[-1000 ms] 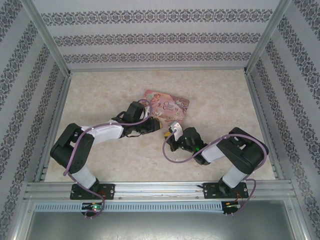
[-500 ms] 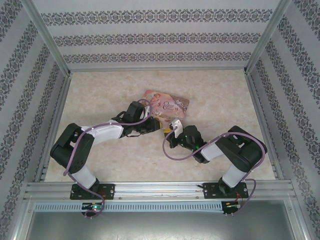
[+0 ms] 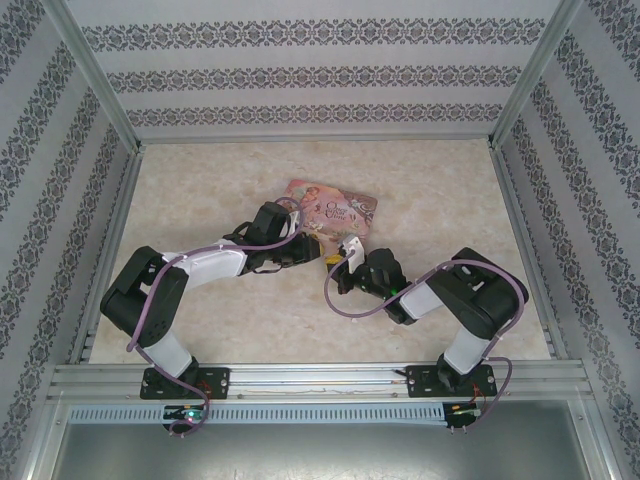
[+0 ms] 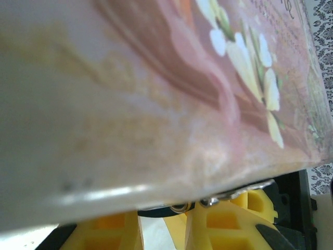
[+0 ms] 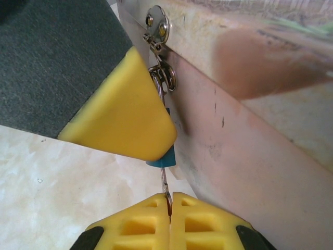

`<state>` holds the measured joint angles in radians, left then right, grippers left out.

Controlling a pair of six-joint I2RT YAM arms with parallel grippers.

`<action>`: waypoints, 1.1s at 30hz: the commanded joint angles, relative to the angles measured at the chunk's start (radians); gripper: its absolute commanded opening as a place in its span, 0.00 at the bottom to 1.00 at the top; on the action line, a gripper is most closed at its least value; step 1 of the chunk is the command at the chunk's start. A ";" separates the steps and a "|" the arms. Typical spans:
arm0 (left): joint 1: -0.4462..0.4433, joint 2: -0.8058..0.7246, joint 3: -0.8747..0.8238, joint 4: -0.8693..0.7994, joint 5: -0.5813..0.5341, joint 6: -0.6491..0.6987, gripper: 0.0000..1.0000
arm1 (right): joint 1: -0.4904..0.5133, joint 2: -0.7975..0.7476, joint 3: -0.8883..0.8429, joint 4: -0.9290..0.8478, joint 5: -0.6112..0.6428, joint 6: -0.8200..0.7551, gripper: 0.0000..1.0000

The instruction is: Unlock the padlock with the key

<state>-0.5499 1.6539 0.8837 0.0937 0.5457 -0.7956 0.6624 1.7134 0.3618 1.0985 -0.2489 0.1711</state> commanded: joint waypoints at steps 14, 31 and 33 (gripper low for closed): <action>-0.013 -0.019 0.014 0.027 0.089 -0.025 0.11 | -0.030 0.072 0.064 0.205 -0.093 0.054 0.00; -0.013 -0.016 0.008 0.028 0.103 -0.021 0.11 | -0.054 0.077 0.175 0.244 -0.145 0.076 0.00; -0.013 -0.014 0.006 0.029 0.103 -0.021 0.11 | -0.055 0.074 0.188 0.244 -0.148 0.083 0.00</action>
<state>-0.5335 1.6512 0.8867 0.1333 0.5186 -0.8062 0.6083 1.8038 0.4541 1.1717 -0.3595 0.2340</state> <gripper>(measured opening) 0.182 0.043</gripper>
